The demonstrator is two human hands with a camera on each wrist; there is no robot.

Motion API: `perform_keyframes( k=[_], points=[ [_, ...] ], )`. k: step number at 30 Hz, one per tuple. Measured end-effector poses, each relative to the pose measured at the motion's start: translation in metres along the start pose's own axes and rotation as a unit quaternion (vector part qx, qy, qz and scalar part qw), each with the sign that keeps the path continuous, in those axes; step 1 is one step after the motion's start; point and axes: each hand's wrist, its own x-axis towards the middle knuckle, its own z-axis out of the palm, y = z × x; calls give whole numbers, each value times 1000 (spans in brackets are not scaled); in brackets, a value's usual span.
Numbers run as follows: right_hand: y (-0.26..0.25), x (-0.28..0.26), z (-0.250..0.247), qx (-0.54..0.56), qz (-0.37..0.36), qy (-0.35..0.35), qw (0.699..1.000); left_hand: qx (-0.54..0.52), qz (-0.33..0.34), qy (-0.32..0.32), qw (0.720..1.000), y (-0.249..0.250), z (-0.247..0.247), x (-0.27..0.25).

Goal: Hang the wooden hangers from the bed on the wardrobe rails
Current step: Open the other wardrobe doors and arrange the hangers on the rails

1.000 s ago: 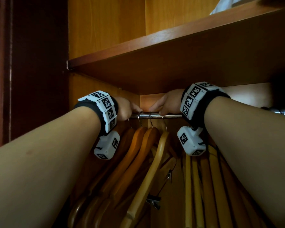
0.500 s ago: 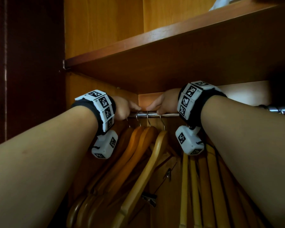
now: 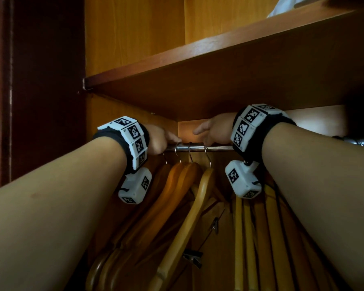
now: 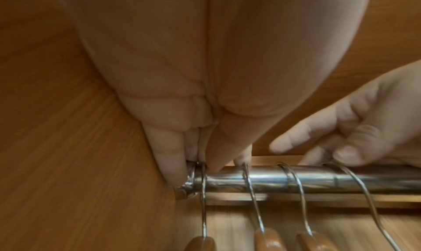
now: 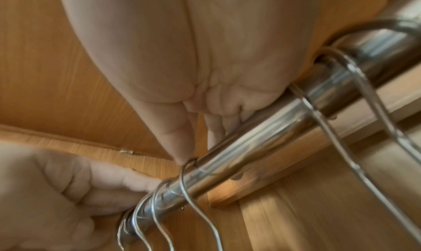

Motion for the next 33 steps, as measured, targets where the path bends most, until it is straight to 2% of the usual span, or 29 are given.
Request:
perform_keyframes(
  k=[9, 15, 25, 30, 33],
  points=[
    [-2, -7, 3, -36, -2, 16, 999, 3, -14, -28, 1000, -1, -1, 7],
    [-2, -8, 4, -25, -5, 22, 999, -17, 11, 13, 1000, -2, 1, 1],
    [-4, -2, 4, -36, 8, 8, 999, -9, 13, -8, 1000, -1, -1, 0],
    [-2, 6, 4, -28, 8, 0, 1000, -16, 15, -6, 1000, -3, 0, 0],
    [2, 10, 4, 20, 11, 14, 1000, -5, 23, 0, 1000, -2, -3, -1]
  ],
)
